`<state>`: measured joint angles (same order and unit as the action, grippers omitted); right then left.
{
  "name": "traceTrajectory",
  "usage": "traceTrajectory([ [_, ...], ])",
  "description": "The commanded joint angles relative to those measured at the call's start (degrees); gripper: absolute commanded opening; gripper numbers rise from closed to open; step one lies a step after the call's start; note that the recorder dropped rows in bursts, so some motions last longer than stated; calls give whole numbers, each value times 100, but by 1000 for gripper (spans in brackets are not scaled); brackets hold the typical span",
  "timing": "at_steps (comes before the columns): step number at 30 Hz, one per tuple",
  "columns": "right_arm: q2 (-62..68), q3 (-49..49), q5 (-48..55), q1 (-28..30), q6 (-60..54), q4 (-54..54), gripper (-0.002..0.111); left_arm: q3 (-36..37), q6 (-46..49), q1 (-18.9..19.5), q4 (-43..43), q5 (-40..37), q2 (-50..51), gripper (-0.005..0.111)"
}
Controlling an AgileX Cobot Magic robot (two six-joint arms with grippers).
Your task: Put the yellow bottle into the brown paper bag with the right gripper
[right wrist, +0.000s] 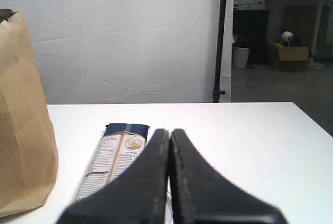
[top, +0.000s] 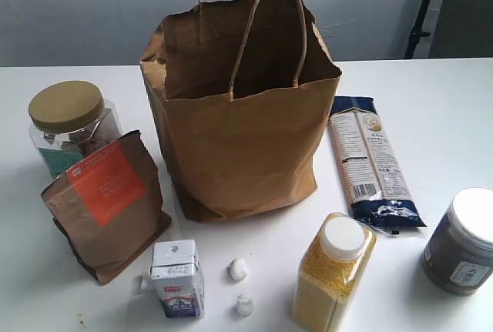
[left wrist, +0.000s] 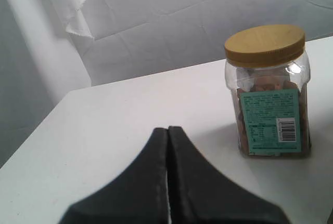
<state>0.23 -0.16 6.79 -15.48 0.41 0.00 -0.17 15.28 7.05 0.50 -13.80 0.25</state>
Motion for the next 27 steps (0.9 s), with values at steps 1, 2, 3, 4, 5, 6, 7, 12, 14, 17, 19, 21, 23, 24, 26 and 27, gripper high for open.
traceTrajectory([
  [1, -23, 16, -4, 12, 2, 0, 0, 17, -12, -34, 0, 53, -25, 0],
  [2, -23, 16, -4, 12, 2, 0, 0, 17, -12, -34, 0, 53, -25, 0],
  [3, -23, 16, -4, 12, 2, 0, 0, 17, -12, -34, 0, 53, -25, 0],
  [4, -23, 16, -15, 10, 2, 0, 0, 17, -12, -34, 0, 53, -25, 0],
  [5, -23, 16, -13, 10, 2, 31, 0, 17, -12, -34, 0, 53, -25, 0],
  [6, -23, 16, -13, 10, 2, 96, 0, 17, -12, -34, 0, 53, -25, 0],
  [7, -23, 16, -13, 10, 2, 195, 0, 17, -12, -34, 0, 53, -25, 0],
  [12, -23, 16, 48, 1, 482, 567, 0, 17, -12, -34, 0, 53, -25, 0],
  [14, -23, -69, 61, -55, 608, 556, 0, 17, -12, -34, 0, 53, -25, 0],
  [17, 346, -478, 150, -198, 1091, 464, 0, 17, -12, -34, 0, 53, -25, 0],
  [19, 677, -768, 330, -254, 1480, 258, 0, 17, -12, -34, 0, 53, -25, 0],
  [21, 1106, -1192, 668, -331, 1717, 62, 0, 17, -12, -34, 0, 53, -25, 0],
  [23, 1542, -1676, 1154, -444, 1842, -199, 0, 17, -12, -34, 0, 53, -25, 0],
  [24, 1704, -1885, 1474, -494, 1947, -308, 0, 17, -12, -34, 0, 53, -25, 0],
  [26, 1995, -2311, 2128, -619, 2137, -449, 0, 17, -12, -34, 0, 53, -25, 0],
  [27, 2168, -2643, 2583, -778, 2244, -556, 0, 17, -12, -34, 0, 53, -25, 0],
])
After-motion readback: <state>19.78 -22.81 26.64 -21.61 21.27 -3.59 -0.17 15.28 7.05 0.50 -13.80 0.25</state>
